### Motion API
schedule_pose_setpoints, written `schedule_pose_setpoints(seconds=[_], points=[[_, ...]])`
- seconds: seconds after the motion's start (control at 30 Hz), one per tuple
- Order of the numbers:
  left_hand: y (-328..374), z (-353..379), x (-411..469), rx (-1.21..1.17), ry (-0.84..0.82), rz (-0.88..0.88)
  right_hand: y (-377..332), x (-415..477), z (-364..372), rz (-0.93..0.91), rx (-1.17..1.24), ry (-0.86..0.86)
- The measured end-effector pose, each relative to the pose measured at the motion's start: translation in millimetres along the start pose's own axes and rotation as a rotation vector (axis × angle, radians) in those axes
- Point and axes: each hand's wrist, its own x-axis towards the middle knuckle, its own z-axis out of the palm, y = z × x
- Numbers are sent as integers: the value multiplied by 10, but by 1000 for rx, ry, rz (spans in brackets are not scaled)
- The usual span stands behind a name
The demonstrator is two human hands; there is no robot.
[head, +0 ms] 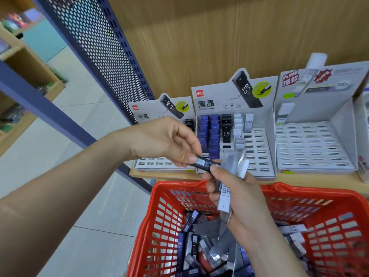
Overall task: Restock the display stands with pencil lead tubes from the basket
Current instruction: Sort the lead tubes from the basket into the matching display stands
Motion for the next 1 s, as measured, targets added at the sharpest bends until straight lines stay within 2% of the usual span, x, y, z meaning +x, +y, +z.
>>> schedule_pose_setpoints(seconds=[0.17,0.33,0.5,0.7,0.8,0.87,0.93,1.0], points=[[-47,157,42,-5,-4,-1,-16,19,4,-55,-54,60],[-97,237,65,-134,-1,47,-27,-16,9,65,97,-71],[-116,184,56,-139,-29,117,14,-31,5,115,224,-194],[-330,243,117,-274,-6,124,69,-16,91,185,359,-223],[-316,182,132,-288,144,83,81,23,66,194,339,-160],[-358,8,156,-330,366,64,38,28,3,178,344,-130],[-471,-207,179,-187,605,17,-19,37,-86,150,366,-130],[-611,-318,228,-7,720,-34,-79,61,-169,121,360,-134]])
